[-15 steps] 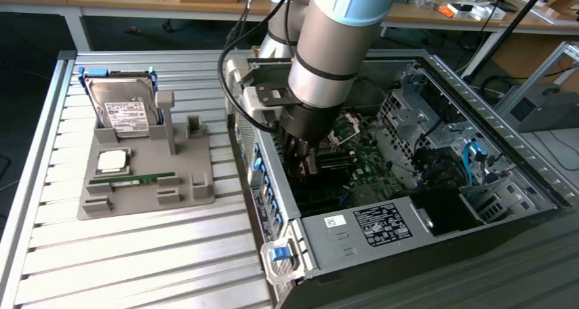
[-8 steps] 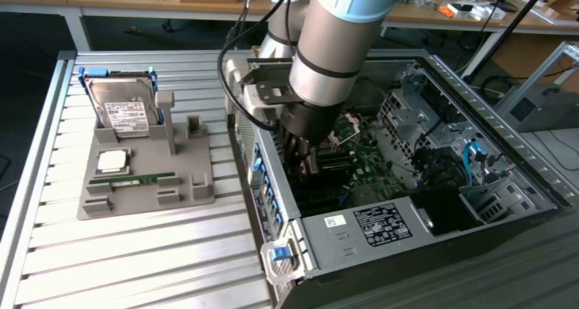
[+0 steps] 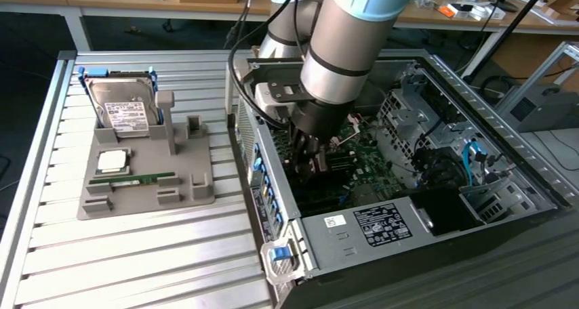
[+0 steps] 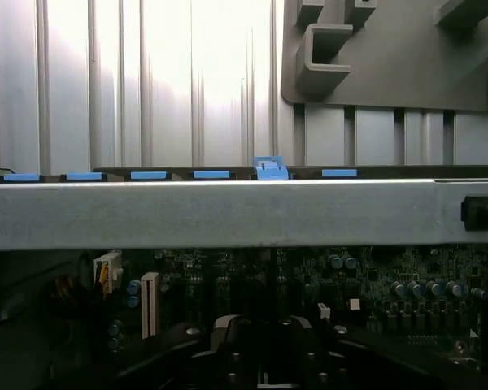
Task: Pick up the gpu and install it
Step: 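Press down on the gpu until it lock into place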
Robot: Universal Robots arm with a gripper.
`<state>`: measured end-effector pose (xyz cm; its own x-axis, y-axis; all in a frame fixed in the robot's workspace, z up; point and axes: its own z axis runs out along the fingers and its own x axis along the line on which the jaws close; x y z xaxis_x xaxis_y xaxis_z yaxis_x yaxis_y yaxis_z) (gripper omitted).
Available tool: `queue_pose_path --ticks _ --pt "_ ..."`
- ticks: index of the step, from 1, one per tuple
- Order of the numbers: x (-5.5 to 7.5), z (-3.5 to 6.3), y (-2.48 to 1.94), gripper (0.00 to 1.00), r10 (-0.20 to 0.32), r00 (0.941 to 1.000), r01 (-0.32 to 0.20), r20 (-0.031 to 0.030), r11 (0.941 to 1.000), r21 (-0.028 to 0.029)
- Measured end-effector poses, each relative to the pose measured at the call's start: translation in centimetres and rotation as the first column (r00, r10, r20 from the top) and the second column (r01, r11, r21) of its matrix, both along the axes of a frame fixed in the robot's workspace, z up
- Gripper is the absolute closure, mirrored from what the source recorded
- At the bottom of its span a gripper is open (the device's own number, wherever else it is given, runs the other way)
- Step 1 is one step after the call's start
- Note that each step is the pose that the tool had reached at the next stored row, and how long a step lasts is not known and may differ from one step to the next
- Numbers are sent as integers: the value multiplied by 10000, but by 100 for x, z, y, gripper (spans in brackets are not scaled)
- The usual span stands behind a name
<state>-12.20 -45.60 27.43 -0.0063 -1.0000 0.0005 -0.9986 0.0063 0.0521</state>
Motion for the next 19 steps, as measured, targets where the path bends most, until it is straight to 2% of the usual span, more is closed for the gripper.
queue_pose_path --ticks 6,9,14,19 --pt "2 143 0 89 1 10000 -1 0 10000 -2" --pt "1 148 22 89 0 10000 0 -1 10000 -1" --pt "-20 145 100 89 0 10000 0 -2 10000 -1" --pt "-168 145 109 89 0 10000 0 24 10000 -1"
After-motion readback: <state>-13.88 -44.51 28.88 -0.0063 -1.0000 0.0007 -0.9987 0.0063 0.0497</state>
